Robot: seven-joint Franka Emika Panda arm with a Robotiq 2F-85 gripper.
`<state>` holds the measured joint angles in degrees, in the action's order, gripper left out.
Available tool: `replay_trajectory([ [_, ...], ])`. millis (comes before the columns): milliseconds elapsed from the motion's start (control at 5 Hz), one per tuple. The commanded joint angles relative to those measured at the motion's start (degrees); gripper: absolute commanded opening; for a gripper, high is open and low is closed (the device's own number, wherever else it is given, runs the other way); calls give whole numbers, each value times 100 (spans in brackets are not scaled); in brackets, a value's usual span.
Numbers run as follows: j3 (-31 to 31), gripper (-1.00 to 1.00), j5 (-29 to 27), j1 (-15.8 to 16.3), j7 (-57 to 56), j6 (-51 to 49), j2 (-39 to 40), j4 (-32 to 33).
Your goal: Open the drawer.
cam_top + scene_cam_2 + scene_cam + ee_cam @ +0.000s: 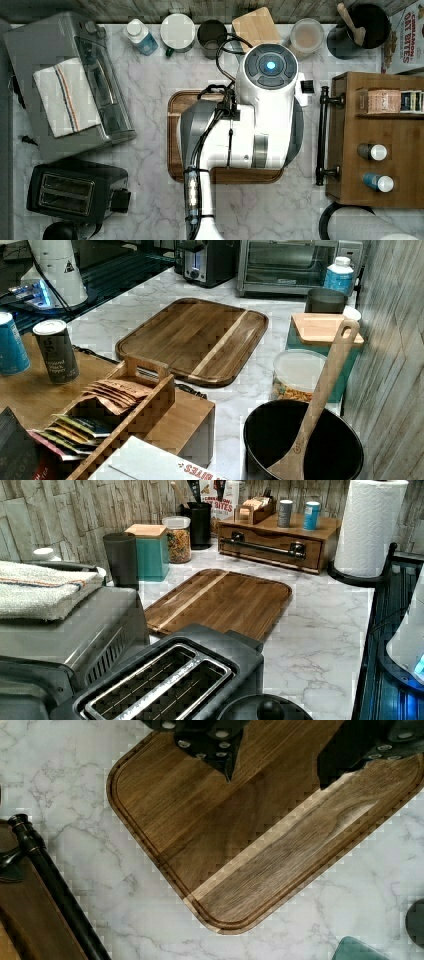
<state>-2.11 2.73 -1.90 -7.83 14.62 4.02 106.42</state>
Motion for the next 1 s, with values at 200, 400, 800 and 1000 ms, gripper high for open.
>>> replay_trajectory([
  [200,-3,100,35,-1,-6,37,0,50],
  [400,298,100,49,-684,-1242,186,23,166],
  [800,-395,100,278,-845,-3086,1038,234,342],
  [1000,-630,100,548,-969,-3603,1555,314,482],
])
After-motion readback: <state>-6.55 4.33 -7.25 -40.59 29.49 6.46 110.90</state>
